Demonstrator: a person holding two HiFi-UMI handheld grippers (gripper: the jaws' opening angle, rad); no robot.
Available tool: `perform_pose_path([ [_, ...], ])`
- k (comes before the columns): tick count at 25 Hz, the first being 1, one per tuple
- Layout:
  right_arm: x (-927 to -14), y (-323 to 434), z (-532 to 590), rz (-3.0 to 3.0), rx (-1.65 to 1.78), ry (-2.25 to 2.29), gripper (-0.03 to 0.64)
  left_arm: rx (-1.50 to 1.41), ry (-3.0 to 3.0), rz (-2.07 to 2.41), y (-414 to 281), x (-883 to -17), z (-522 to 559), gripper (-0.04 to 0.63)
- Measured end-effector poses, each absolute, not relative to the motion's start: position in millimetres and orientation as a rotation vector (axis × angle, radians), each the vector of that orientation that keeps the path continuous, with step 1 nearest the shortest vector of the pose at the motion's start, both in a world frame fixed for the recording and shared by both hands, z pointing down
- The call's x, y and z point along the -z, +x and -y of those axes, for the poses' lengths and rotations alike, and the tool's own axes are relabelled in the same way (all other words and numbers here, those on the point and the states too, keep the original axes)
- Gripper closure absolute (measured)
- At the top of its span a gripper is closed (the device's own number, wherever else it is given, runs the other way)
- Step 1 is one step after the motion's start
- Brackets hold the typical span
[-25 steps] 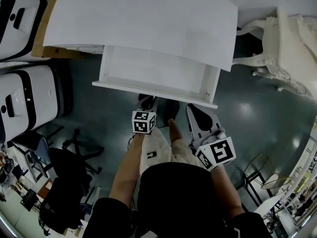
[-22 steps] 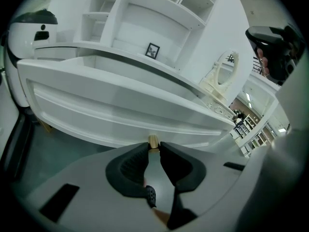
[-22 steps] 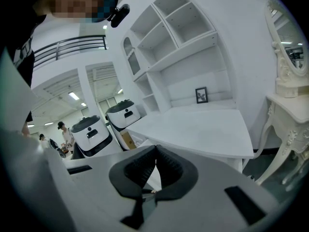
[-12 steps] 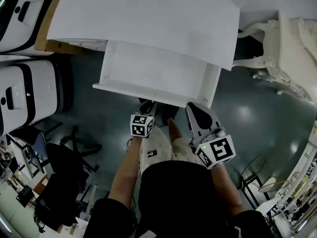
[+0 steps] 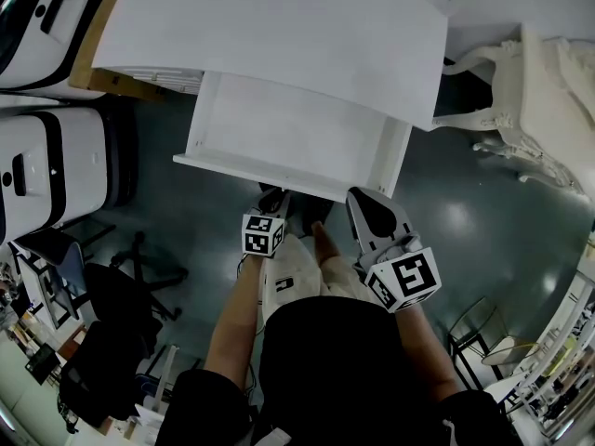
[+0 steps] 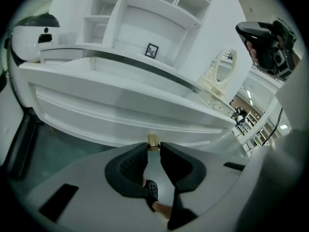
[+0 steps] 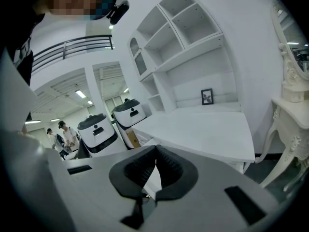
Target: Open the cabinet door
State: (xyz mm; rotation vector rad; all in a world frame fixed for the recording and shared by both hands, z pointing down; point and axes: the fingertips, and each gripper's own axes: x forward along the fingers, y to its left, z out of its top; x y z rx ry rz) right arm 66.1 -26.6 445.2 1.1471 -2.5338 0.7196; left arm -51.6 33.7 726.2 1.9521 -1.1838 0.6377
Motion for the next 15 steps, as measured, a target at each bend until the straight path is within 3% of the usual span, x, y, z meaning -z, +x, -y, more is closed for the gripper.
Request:
perform_pose_path([
  [15, -412, 87, 16, 2.597, -0.666, 1.147, 0.598, -0.617, 2.004, 1.292, -62, -638, -63, 0.535],
])
